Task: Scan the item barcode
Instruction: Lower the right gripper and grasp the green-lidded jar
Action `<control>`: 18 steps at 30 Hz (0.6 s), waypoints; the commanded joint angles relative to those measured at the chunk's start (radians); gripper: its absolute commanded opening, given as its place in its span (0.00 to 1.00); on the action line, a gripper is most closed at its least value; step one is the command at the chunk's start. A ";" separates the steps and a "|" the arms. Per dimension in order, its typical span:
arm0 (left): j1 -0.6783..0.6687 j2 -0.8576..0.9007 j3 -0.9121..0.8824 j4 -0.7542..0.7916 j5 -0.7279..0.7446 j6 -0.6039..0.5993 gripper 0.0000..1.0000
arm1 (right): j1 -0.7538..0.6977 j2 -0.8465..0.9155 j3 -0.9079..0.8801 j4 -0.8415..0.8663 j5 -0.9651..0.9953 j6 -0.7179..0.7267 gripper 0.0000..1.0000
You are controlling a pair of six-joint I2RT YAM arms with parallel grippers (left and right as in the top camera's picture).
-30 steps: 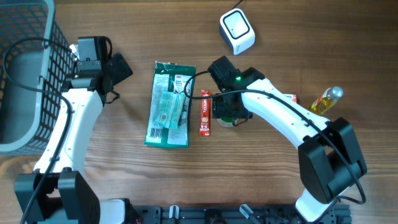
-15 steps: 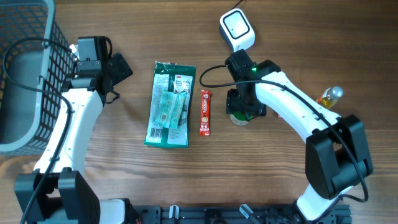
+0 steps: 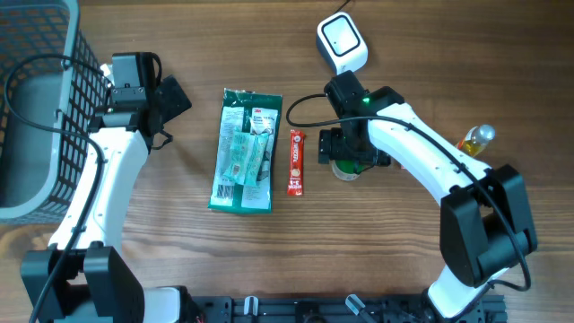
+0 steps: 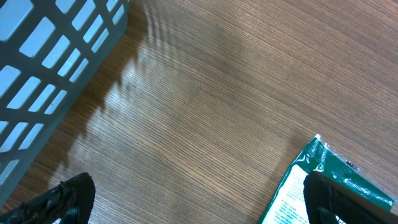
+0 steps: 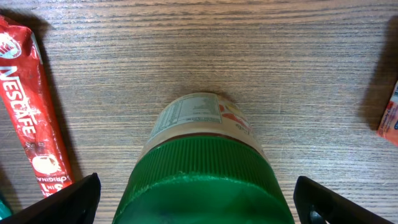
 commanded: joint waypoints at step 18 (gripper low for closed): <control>0.003 0.000 0.012 0.000 0.002 -0.017 1.00 | 0.000 0.026 -0.017 0.023 0.024 -0.136 0.96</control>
